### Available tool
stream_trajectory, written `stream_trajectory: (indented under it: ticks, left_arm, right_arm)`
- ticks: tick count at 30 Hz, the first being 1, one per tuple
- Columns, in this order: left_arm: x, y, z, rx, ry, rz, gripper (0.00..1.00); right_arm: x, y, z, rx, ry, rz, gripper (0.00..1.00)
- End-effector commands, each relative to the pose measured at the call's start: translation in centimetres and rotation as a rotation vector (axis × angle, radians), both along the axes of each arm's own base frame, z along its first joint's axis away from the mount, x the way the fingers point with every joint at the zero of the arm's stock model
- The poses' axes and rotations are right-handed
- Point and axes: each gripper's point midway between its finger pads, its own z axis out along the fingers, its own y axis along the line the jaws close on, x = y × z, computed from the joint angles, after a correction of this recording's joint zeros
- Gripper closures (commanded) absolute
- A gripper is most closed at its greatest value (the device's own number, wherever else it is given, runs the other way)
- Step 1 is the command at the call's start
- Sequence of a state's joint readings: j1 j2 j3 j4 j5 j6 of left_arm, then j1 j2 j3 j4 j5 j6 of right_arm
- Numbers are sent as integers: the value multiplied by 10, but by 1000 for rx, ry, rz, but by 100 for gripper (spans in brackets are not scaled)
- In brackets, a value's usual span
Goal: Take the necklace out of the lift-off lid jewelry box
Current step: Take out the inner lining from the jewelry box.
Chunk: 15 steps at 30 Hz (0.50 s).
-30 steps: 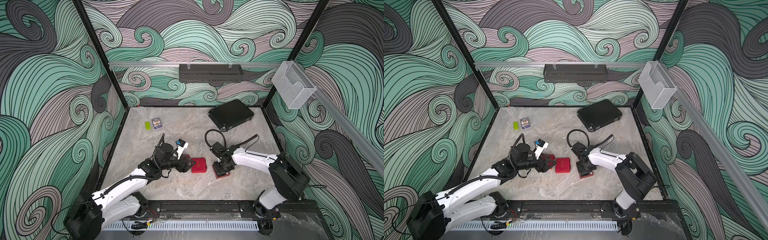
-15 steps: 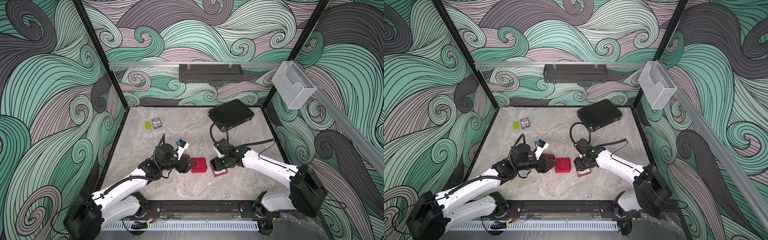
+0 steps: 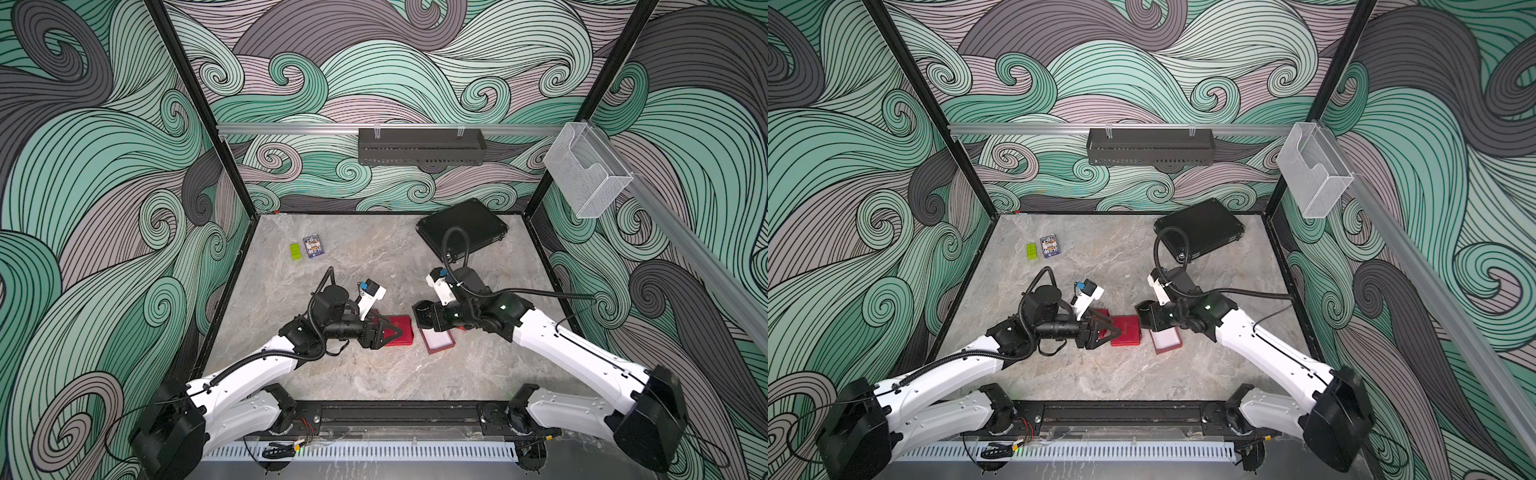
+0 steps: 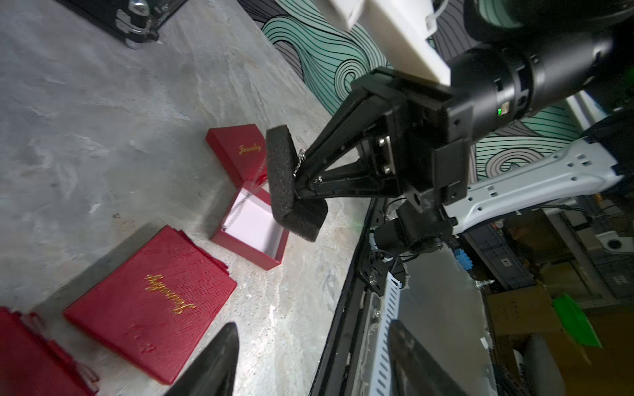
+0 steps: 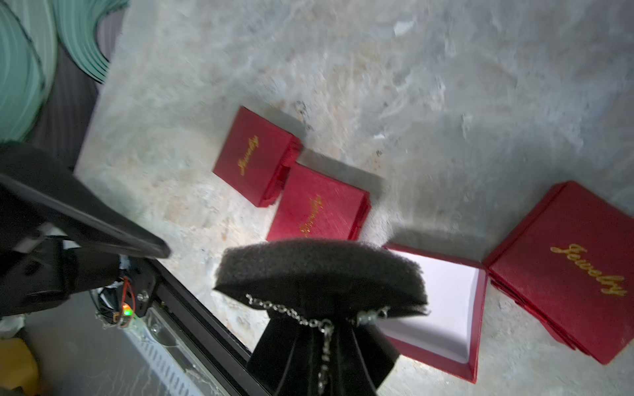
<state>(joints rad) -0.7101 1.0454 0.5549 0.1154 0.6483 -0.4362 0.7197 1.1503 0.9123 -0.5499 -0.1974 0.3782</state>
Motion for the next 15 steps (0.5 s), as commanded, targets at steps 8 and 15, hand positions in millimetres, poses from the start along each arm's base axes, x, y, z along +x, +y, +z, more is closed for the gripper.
stream_trajectory:
  ticks: [8,15]
  left_arm:
    - [-1,-34,54,-124,-12,-67,41]
    - [14,-44,43,-65,18,-4,46]
  right_arm:
    - [2,20,45,138,-97,42,95]
    - [-3,24,60,182,-139,56,95]
